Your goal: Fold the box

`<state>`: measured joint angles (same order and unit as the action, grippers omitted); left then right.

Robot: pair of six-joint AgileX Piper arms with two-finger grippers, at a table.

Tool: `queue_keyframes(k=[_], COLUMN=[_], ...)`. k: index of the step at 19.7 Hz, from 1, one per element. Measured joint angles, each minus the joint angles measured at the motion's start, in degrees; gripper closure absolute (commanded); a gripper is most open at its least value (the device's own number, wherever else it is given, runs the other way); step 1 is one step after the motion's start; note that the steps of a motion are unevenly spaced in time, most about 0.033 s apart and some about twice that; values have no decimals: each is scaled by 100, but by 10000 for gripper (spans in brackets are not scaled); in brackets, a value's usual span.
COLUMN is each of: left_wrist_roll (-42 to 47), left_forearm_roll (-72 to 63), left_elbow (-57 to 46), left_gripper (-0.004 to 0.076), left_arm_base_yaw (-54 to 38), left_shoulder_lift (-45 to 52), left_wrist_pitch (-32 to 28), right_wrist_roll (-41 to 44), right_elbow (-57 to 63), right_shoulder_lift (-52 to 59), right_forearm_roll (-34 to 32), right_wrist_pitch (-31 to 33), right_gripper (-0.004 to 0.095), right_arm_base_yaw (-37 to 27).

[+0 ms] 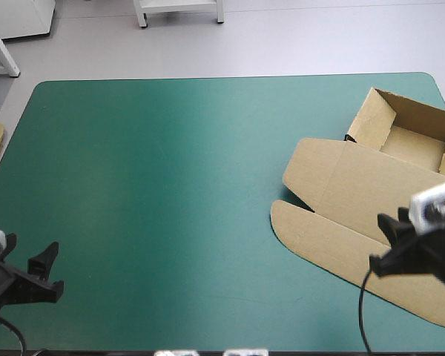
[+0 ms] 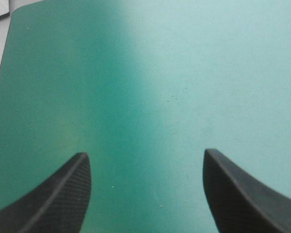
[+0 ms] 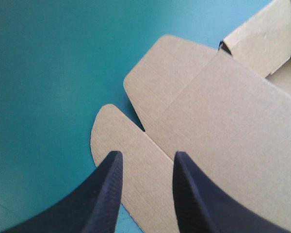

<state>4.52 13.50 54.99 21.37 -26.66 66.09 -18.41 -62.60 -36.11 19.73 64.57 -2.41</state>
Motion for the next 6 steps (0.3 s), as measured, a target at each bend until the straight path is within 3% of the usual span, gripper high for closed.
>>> queue_keyframes(k=[4, 6], left_wrist_roll=[-225, -452], left_forearm_roll=[-391, -662], left_elbow=[-358, -639], left_gripper=[260, 309], left_arm_base_yaw=[0, 0], left_shoulder_lift=[646, 994], left_wrist_pitch=[-61, -66], right_wrist_roll=[-139, -139], right_elbow=[1206, 1692], right_shoulder_lift=[2026, 2825], right_forearm_roll=[-130, -186], right_wrist_pitch=[-456, -407], right_gripper=[588, 616], right_arm_base_yaw=[34, 34])
